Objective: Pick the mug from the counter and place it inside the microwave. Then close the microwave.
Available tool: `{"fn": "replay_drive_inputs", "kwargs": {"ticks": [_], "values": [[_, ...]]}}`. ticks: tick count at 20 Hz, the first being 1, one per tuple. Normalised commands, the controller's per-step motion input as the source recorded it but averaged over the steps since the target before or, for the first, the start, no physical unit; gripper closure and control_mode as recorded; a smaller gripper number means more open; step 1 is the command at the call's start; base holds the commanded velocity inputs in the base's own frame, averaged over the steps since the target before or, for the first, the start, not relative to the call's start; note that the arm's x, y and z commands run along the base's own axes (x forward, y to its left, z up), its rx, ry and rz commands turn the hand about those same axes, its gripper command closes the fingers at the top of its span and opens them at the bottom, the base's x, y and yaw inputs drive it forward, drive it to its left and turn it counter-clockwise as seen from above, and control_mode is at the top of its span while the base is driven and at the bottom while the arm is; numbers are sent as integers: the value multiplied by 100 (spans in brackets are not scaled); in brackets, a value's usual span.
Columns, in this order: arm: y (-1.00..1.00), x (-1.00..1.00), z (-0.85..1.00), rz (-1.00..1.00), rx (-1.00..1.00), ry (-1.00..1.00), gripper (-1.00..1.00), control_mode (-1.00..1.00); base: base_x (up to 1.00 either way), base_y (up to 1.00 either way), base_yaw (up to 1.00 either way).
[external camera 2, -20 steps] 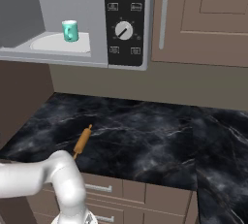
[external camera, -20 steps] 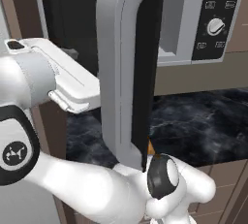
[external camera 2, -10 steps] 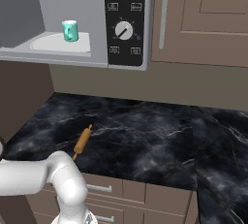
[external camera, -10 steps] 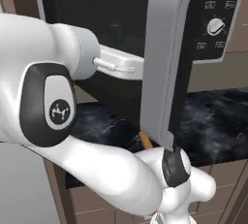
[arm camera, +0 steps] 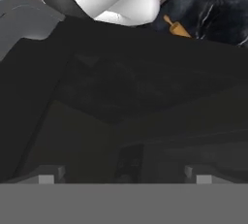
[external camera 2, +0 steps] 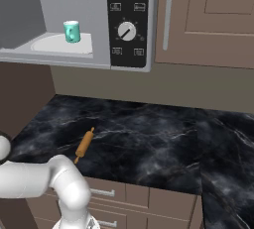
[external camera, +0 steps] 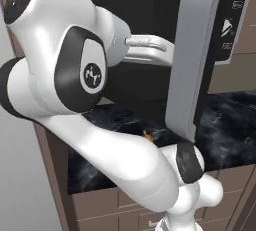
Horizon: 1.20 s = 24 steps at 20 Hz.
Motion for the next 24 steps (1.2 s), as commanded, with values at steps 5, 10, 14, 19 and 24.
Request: {"fn": "replay_drive_inputs", "kwargs": {"ticks": [5, 10, 14, 19, 24], "values": [[-53, 0, -10, 5, 0, 2, -100, -100, 0, 0, 0], [-58, 5, -3, 5, 0, 0, -100, -100, 0, 0, 0], [-63, 10, 0, 5, -1, -5, -100, -100, 0, 0, 0], [-63, 15, 0, 5, -1, -10, -100, -100, 0, 0, 0], [-64, 16, 0, 4, -1, -16, -100, -100, 0, 0, 0]]}}
